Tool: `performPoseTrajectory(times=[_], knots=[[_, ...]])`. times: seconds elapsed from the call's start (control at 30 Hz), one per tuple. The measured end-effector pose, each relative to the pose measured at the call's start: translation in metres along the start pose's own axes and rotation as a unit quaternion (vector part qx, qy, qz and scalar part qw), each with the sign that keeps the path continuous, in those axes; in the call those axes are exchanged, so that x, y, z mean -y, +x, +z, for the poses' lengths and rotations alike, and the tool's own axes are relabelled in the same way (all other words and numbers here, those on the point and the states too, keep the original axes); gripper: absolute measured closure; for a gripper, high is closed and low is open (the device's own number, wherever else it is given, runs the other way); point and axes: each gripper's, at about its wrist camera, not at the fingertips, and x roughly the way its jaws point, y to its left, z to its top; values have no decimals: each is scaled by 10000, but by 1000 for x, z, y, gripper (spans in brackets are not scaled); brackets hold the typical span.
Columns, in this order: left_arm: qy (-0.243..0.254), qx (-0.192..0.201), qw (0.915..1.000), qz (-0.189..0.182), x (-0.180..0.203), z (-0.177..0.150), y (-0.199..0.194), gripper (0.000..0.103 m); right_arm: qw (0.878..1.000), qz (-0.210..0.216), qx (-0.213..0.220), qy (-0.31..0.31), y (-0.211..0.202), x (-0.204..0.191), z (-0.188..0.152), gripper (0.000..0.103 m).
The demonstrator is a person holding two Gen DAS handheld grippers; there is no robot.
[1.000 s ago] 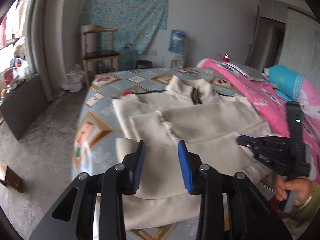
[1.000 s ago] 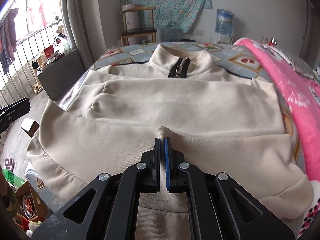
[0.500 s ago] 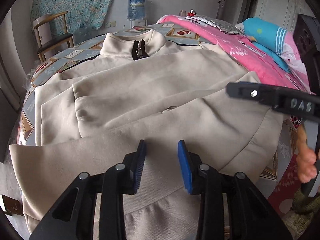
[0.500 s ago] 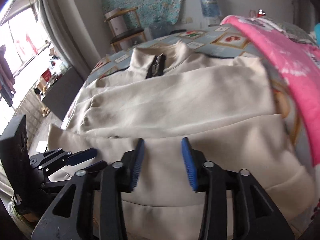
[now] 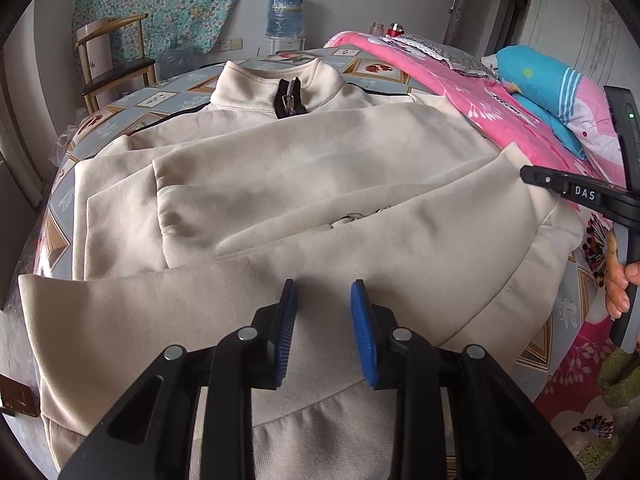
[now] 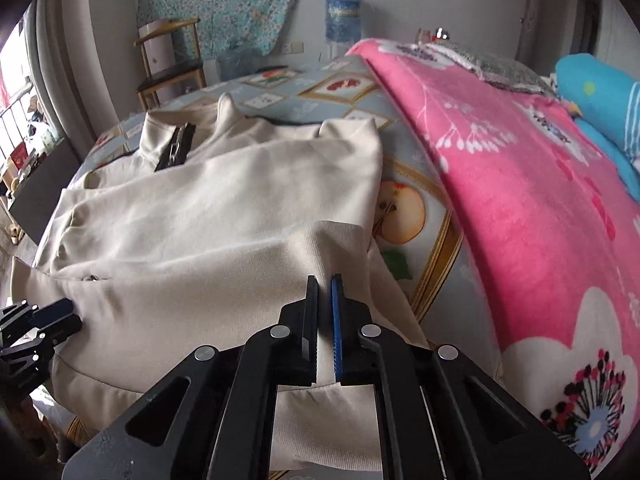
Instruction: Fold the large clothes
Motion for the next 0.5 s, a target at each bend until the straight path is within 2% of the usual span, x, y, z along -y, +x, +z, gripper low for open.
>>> performPoseTrajectory(times=[0.07,0.2,0.23,0.27,0.37,0.43,0.5], knots=[[-40,1,10000,-28,-2,0,-1,77,10000,-8,24,85,2,1,1,97],[11,22,10000,-28,-2,0,0,77,9990,-15,-270,348,31,9,-3,95],[25,24,10000,-24,-2,-1,0,77,9989,-44,-266,373,26,7,-1,90],[23,33,10000,-28,-2,-1,-1,77,9990,-108,-186,382,18,6,2,81],[-55,100,9999,-116,-5,-4,-2,77,9989,-233,265,305,-13,4,7,75],[-104,139,9997,-174,-7,-4,-2,77,9984,159,433,327,-31,-2,9,73],[-132,188,9995,-230,-9,-5,-2,77,9952,885,398,101,-41,-24,8,73]])
